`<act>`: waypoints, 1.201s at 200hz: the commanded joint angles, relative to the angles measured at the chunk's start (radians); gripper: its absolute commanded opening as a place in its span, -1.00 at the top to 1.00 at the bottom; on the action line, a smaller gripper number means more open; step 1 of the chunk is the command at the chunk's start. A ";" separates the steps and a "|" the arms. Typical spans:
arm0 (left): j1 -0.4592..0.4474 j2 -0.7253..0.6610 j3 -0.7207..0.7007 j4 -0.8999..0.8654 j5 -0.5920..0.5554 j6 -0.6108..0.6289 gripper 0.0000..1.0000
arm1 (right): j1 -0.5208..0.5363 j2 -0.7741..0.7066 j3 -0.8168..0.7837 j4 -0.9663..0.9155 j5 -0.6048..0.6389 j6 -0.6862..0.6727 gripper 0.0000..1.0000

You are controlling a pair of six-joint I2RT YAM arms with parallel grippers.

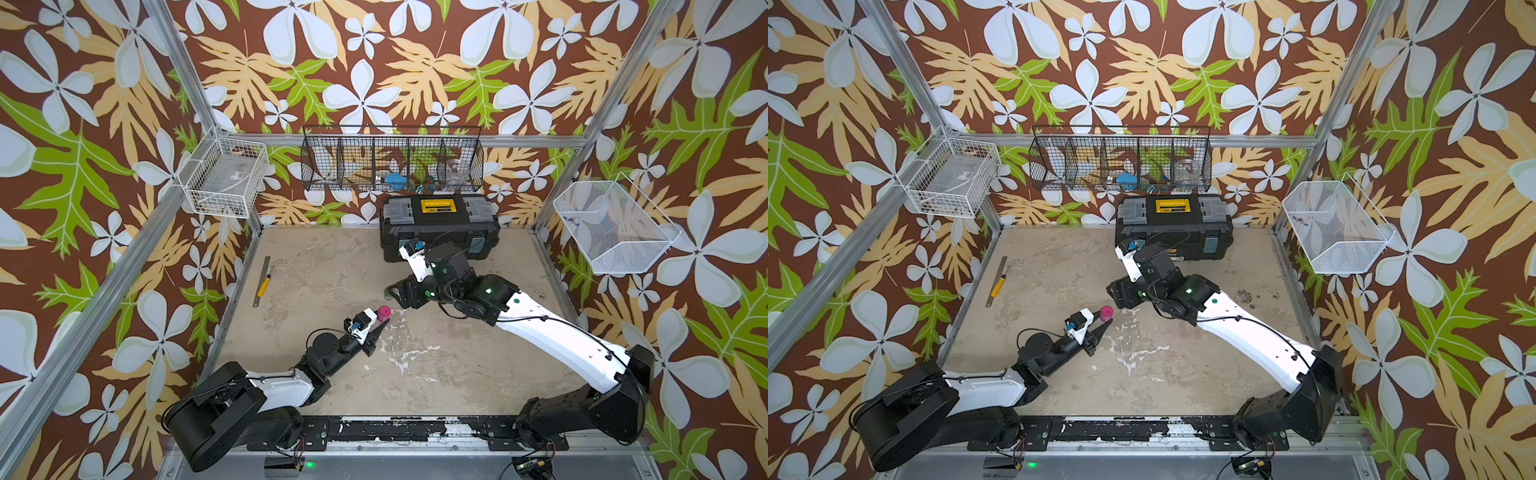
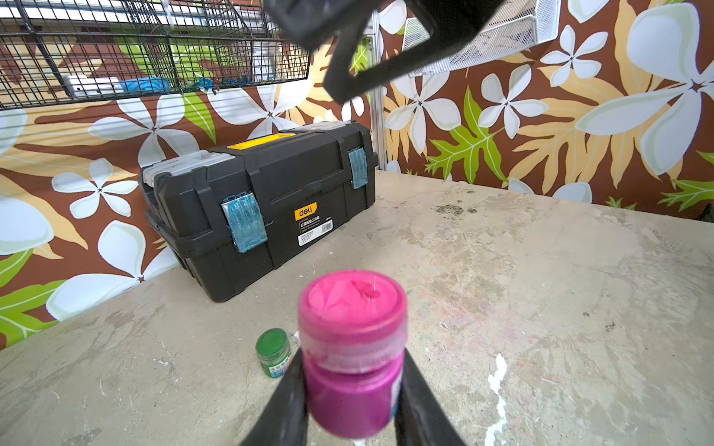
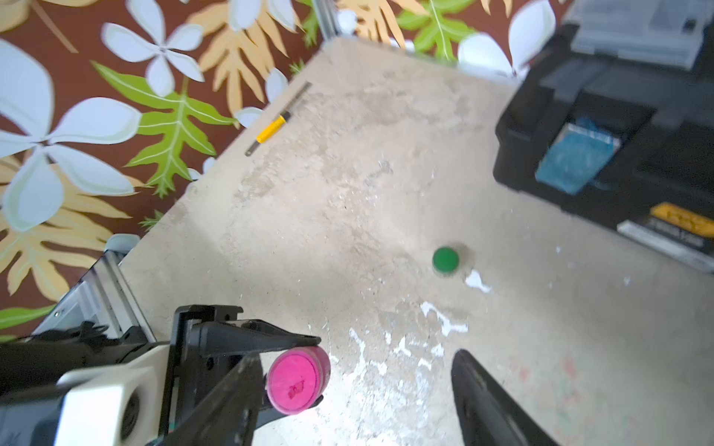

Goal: Close the paint jar lid
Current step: Screw the lid onto the paint jar.

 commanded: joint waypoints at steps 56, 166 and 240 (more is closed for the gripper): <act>-0.002 0.000 0.006 0.031 0.011 -0.004 0.93 | -0.130 0.032 -0.015 -0.025 -0.768 -0.868 -0.62; -0.002 -0.004 0.004 0.033 0.005 0.001 0.93 | -0.143 0.231 0.051 -0.160 -0.774 -1.108 -0.44; -0.002 -0.005 0.004 0.033 0.005 0.001 0.93 | -0.139 0.288 0.099 -0.153 -0.732 -1.058 -0.38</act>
